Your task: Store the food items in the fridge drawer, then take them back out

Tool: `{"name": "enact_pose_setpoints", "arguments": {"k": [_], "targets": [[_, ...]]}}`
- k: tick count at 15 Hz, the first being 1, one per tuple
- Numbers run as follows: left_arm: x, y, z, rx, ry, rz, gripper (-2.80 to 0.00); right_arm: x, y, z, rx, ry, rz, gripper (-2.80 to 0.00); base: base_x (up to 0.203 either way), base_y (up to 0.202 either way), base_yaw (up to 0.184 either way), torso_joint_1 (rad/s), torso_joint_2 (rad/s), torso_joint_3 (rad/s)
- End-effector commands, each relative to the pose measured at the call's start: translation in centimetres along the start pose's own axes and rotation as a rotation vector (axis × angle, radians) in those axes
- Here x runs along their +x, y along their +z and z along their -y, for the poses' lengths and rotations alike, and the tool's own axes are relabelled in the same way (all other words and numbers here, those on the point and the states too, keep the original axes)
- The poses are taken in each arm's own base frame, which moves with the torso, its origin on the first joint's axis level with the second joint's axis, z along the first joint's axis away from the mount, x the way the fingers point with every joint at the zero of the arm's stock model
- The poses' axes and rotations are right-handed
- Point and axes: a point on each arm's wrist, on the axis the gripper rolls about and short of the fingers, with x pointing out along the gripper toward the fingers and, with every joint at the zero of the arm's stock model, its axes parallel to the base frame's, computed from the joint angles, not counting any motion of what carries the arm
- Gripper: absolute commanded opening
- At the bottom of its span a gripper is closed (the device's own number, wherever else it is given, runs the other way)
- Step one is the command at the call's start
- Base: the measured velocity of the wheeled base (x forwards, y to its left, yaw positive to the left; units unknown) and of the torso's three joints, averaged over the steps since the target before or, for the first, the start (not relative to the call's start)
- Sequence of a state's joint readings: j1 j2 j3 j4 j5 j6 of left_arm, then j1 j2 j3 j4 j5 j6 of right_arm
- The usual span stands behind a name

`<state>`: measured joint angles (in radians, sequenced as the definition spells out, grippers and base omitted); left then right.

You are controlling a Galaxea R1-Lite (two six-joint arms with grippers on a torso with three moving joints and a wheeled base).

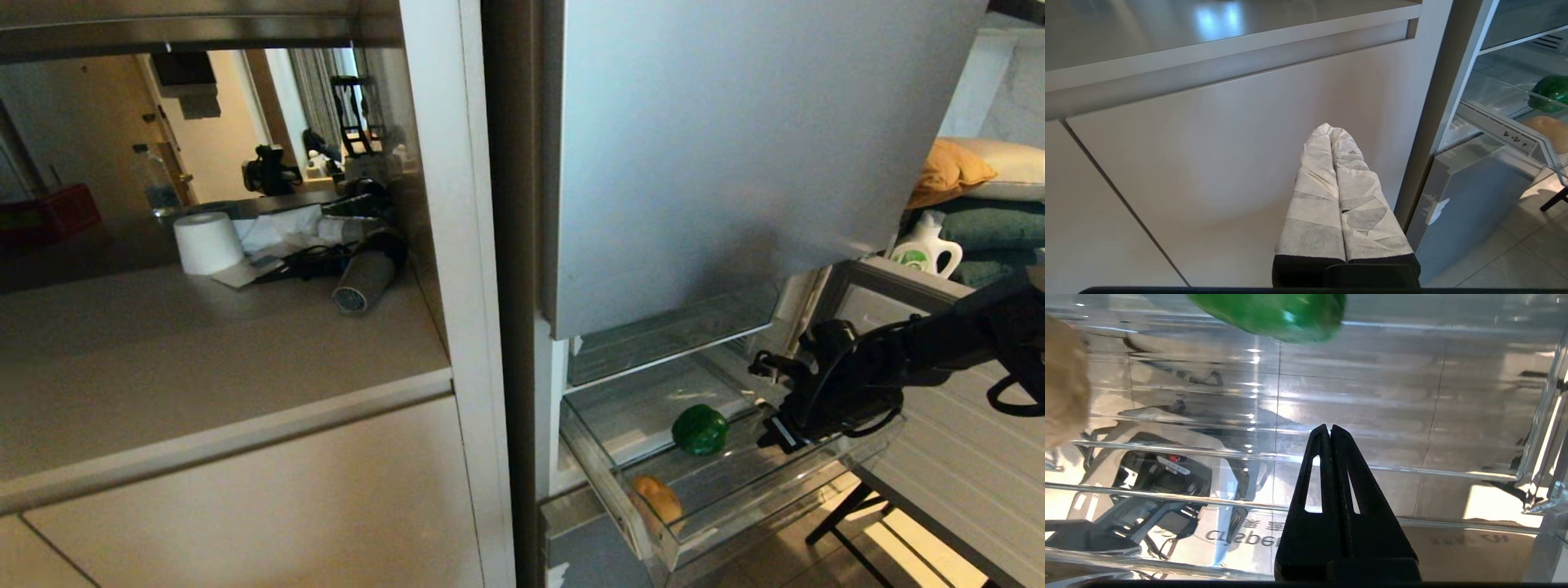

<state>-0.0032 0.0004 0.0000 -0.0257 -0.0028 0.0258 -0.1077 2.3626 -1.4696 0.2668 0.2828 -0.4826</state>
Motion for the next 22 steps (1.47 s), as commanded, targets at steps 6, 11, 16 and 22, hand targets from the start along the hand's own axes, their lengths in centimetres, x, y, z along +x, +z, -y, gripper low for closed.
{"name": "enact_pose_setpoints", "arguments": {"k": [6,11,16,22], "targets": [[0.1,-0.3,0.0,0.0,0.0,-0.011,-2.8,-0.8,1.0,0.3,-0.026,-0.029,0.054,-2.8,0.0,0.0,0.0,0.0,0.0,0.0],[0.1,-0.3,0.0,0.0,0.0,-0.012,-2.8,-0.7,1.4,0.2,-0.019,-0.022,0.108,0.0,0.0,0.0,0.0,0.0,0.0,0.0],[0.1,-0.3,0.0,0.0,0.0,-0.012,-2.8,0.3,2.1,-0.9,0.007,0.053,0.169,0.0,0.0,0.0,0.0,0.0,0.0,0.0],[0.1,-0.3,0.0,0.0,0.0,-0.012,-2.8,1.8,1.8,-2.7,0.037,0.047,0.247,0.0,0.0,0.0,0.0,0.0,0.0,0.0]]}}
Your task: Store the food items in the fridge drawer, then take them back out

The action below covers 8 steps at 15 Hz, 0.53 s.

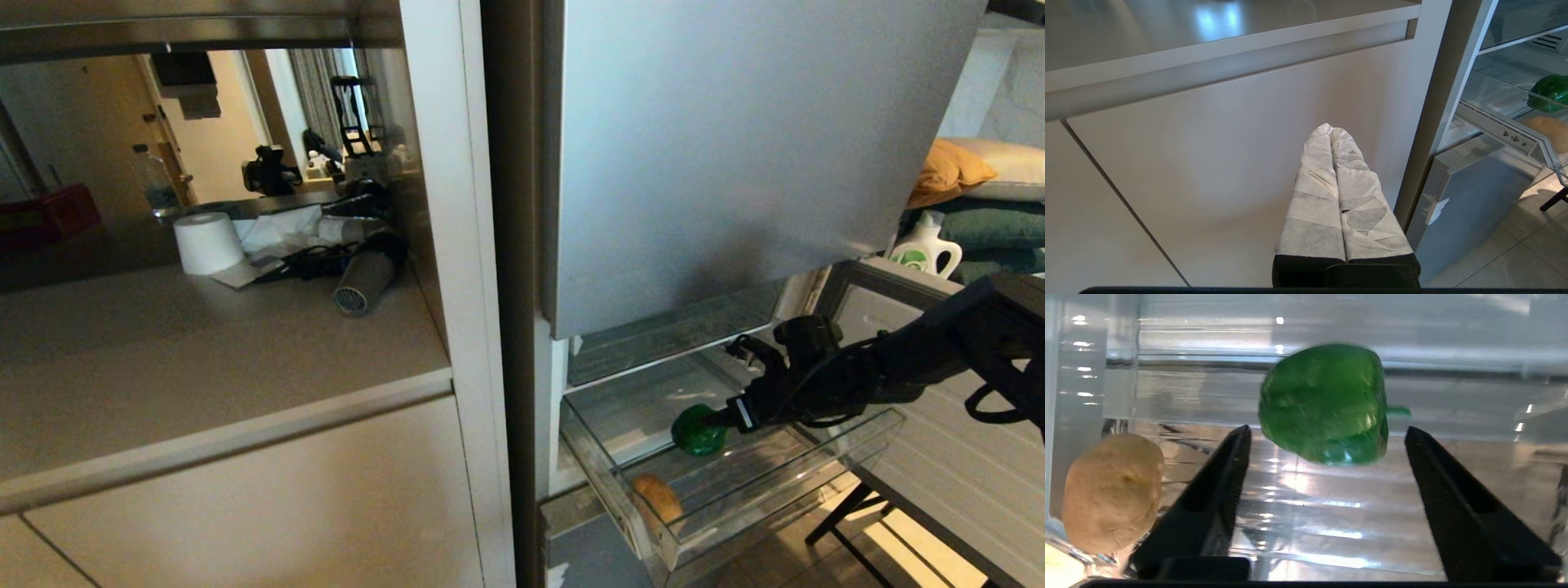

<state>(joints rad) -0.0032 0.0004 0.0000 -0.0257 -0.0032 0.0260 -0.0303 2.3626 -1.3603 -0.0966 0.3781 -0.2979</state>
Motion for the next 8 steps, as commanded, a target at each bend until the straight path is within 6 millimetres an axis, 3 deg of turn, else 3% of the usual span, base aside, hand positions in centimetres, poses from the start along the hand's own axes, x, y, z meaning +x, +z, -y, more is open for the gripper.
{"name": "enact_pose_setpoints", "arguments": {"k": [1,3,8], "targets": [[0.1,-0.3,0.0,0.0,0.0,-0.012,-2.8,-0.1,-0.4,0.0,0.017,0.004,-0.01,0.0,0.0,0.0,0.0,0.0,0.0,0.0],[0.1,-0.3,0.0,0.0,0.0,-0.012,-2.8,-0.3,-0.6,0.7,0.032,-0.009,-0.005,0.0,0.0,0.0,0.0,0.0,0.0,0.0],[0.1,-0.3,0.0,0.0,0.0,-0.012,-2.8,1.1,-1.0,2.2,0.037,-0.039,0.036,0.0,0.0,0.0,0.0,0.0,0.0,0.0]]}}
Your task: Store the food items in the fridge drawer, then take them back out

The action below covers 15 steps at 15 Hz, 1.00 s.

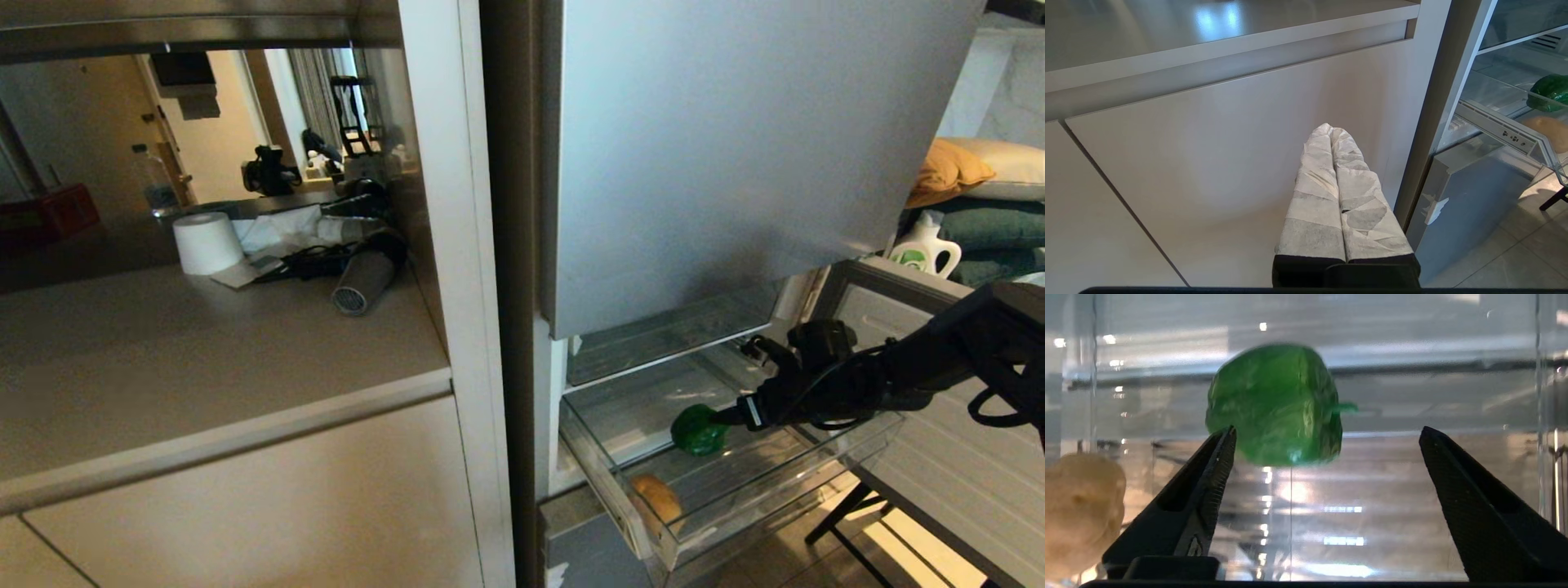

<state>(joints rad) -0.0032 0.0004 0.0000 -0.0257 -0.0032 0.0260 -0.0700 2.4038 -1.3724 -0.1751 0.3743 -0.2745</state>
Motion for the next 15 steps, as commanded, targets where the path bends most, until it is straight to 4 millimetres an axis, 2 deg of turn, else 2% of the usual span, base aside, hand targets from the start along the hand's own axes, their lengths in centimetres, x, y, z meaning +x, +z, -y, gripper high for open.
{"name": "enact_pose_setpoints", "arguments": {"k": [1,6,15], "targets": [[0.1,-0.3,0.0,0.0,0.0,-0.011,-2.8,1.0,-0.3,0.4,0.007,0.002,-0.002,0.0,0.0,0.0,0.0,0.0,0.0,0.0],[0.1,-0.3,0.0,0.0,0.0,-0.012,-2.8,2.2,-0.6,0.4,0.014,0.021,-0.004,0.0,0.0,0.0,0.0,0.0,0.0,0.0],[0.1,-0.3,0.0,0.0,0.0,-0.011,-2.8,2.2,-0.2,0.2,-0.007,0.02,0.001,0.0,0.0,0.0,0.0,0.0,0.0,0.0]]}}
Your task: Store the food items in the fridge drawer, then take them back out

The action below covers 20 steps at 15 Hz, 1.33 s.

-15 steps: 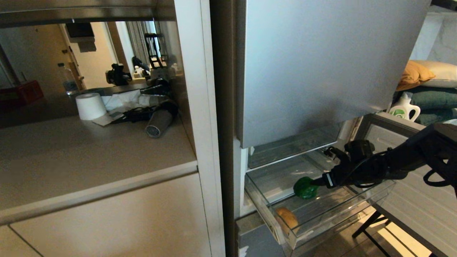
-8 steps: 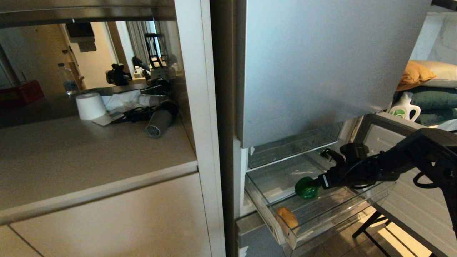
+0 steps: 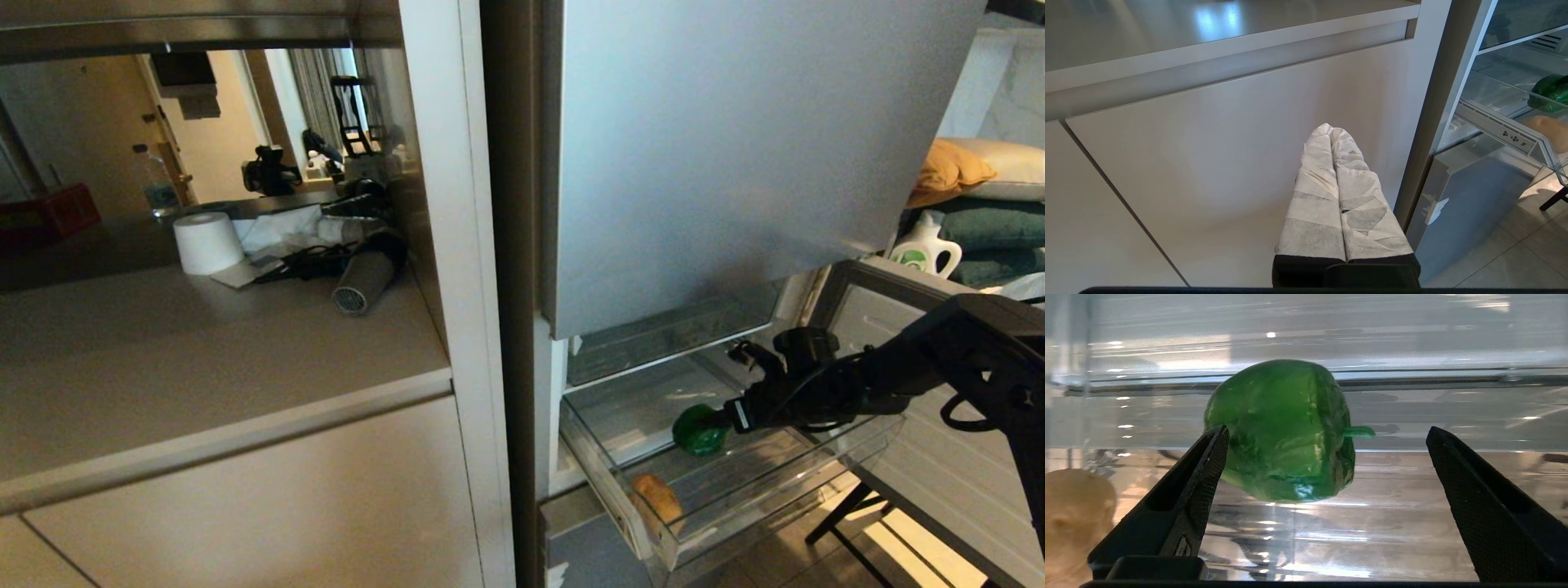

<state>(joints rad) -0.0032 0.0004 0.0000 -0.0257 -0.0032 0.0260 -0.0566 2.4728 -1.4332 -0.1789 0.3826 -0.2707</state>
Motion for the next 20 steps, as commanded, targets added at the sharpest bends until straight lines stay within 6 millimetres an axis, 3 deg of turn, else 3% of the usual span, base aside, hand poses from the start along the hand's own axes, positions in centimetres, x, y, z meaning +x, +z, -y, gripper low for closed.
{"name": "enact_pose_setpoints", "arguments": {"k": [1,5,8,20], "targets": [[0.1,-0.3,0.0,0.0,0.0,-0.012,-2.8,0.0,0.1,0.2,-0.004,-0.018,-0.001,0.0,0.0,0.0,0.0,0.0,0.0,0.0],[0.1,-0.3,0.0,0.0,0.0,-0.012,-2.8,-1.1,0.4,1.2,0.008,-0.164,-0.019,0.0,0.0,0.0,0.0,0.0,0.0,0.0],[0.1,-0.3,0.0,0.0,0.0,-0.012,-2.8,-2.5,0.6,1.3,0.008,-0.158,-0.007,0.0,0.0,0.0,0.0,0.0,0.0,0.0],[0.1,-0.3,0.0,0.0,0.0,-0.012,-2.8,0.1,-0.7,1.4,-0.043,-0.067,-0.024,0.0,0.0,0.0,0.0,0.0,0.0,0.0]]}}
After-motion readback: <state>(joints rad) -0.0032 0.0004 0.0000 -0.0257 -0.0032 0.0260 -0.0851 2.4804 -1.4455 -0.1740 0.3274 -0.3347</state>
